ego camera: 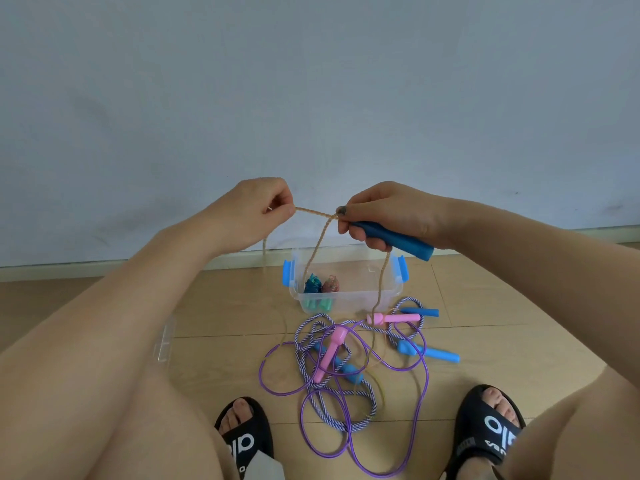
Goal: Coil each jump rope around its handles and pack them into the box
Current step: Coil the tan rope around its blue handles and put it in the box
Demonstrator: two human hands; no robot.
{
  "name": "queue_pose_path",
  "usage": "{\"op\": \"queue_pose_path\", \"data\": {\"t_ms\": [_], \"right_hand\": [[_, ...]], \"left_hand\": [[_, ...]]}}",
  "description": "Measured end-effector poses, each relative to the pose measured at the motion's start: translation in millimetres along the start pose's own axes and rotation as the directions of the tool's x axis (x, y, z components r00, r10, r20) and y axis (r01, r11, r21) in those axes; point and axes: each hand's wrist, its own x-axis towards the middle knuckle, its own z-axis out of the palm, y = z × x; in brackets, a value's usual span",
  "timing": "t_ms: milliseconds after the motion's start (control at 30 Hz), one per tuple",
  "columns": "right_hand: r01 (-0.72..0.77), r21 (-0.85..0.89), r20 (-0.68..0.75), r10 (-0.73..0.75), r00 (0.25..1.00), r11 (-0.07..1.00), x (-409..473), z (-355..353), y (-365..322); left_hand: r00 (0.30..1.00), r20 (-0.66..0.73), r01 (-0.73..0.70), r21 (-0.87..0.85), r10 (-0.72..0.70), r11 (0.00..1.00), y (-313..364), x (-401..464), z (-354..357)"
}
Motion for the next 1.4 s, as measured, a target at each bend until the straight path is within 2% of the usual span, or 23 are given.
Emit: {"op": "queue_pose_path", "data": {"t_ms": [100, 200, 300, 400, 533, 633, 867, 967, 1033, 1067, 1133, 1200, 1233, 1267, 1300, 1333, 1367, 1400], "right_hand": [[-0.020, 0.001, 0.011, 0.020, 1.000, 1.000, 0, 1, 2], [-0.008, 0.048, -0.011, 0.009, 1.000, 0.999, -2, -4, 3], [0.003, 0.120, -0.004, -0.003, 1.000, 0.993, -2, -3, 1], [0.007, 0.125, 0.038, -0.012, 0.999, 0.992, -2, 1, -3], [0.012, 0.112, 0.075, -0.021, 0.997, 0.994, -4, 4, -5], [0.032, 0.103, 0.076, -0.040, 0.996, 0.994, -4, 3, -5], [0.028, 0.060, 0.111, -0.034, 0.993, 0.998, -6, 3, -1], [-0.018, -0.003, 0.144, 0.018, 0.989, 1.000, -9, -1, 7], [-0.052, -0.051, 0.146, 0.059, 0.988, 0.997, -14, -9, 14], [-0.061, -0.059, 0.132, 0.068, 0.989, 0.996, -16, -13, 16], [-0.059, -0.044, 0.097, 0.063, 0.993, 0.997, -19, -18, 17], [-0.043, -0.017, 0.084, 0.044, 0.995, 0.999, -18, -16, 16], [-0.032, -0.008, 0.087, 0.033, 0.996, 0.999, -17, -14, 14], [-0.020, -0.006, 0.090, 0.020, 0.996, 1.000, -15, -10, 11], [-0.005, -0.001, 0.092, 0.005, 0.996, 1.000, -13, -6, 8], [0.014, 0.007, 0.093, -0.014, 0.996, 1.000, -11, -3, 5], [0.033, 0.016, 0.092, -0.034, 0.995, 0.999, -9, 0, 2], [0.048, 0.026, 0.092, -0.051, 0.994, 0.998, -8, 2, 0]], "left_hand": [[0.999, 0.025, 0.035, -0.064, -0.034, 0.997, 4, -2, 1], [0.996, 0.076, 0.056, -0.218, -0.040, 0.974, 8, -8, 2], [0.990, 0.140, 0.048, -0.422, 0.013, 0.905, 22, -12, 7], [0.979, 0.202, 0.097, -0.585, 0.029, 0.805, 35, -9, 8], [0.968, 0.243, 0.111, -0.647, 0.066, 0.754, 37, -9, 11], [0.967, 0.234, 0.073, -0.640, 0.103, 0.765, 37, -10, 13], [0.975, 0.203, 0.012, -0.458, 0.092, 0.889, 36, -6, 8], [0.992, 0.127, 0.066, -0.363, -0.020, 0.930, 15, -2, -1], [0.990, 0.033, 0.143, -0.180, -0.139, 0.973, -18, -1, -12], [0.980, 0.034, 0.199, -0.049, -0.198, 0.979, -35, -3, -16], [0.925, 0.177, 0.290, 0.238, -0.335, 0.927, -61, -12, -17], [0.852, 0.316, 0.271, 0.418, -0.418, 0.867, -70, -18, -9], [0.855, 0.332, 0.253, 0.403, -0.399, 0.879, -67, -19, -5], [0.880, 0.328, 0.254, 0.284, -0.343, 0.924, -60, -18, -2], [0.910, 0.317, 0.258, 0.076, -0.269, 0.963, -46, -17, 0], [0.931, 0.309, 0.247, -0.150, -0.192, 0.957, -28, -16, 4], [0.947, 0.303, 0.208, -0.335, -0.104, 0.919, -7, -15, 7], [0.957, 0.291, 0.150, -0.446, -0.015, 0.882, 11, -13, 12]]}}
